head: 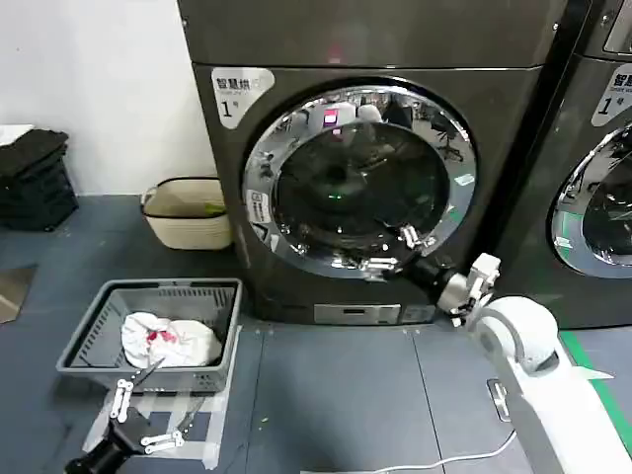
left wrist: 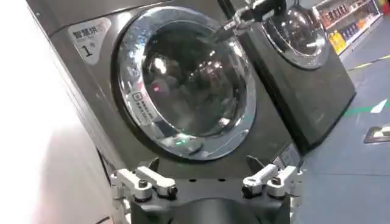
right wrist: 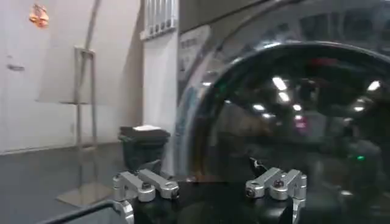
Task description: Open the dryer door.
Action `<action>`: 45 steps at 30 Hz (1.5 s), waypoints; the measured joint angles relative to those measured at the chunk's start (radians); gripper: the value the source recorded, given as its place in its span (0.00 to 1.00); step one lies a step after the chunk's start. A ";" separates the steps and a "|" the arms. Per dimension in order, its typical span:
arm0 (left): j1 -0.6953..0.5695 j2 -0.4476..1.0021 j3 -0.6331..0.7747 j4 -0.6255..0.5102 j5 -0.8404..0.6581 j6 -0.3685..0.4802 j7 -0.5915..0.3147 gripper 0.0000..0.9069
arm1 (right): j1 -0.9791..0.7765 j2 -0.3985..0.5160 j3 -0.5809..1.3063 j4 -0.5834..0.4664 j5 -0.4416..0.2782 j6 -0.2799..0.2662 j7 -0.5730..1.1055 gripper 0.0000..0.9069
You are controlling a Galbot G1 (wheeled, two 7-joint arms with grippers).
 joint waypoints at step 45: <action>0.000 -0.021 0.011 -0.015 0.016 -0.002 -0.011 1.00 | 0.302 0.124 -0.273 -0.288 -0.003 -0.007 -0.037 1.00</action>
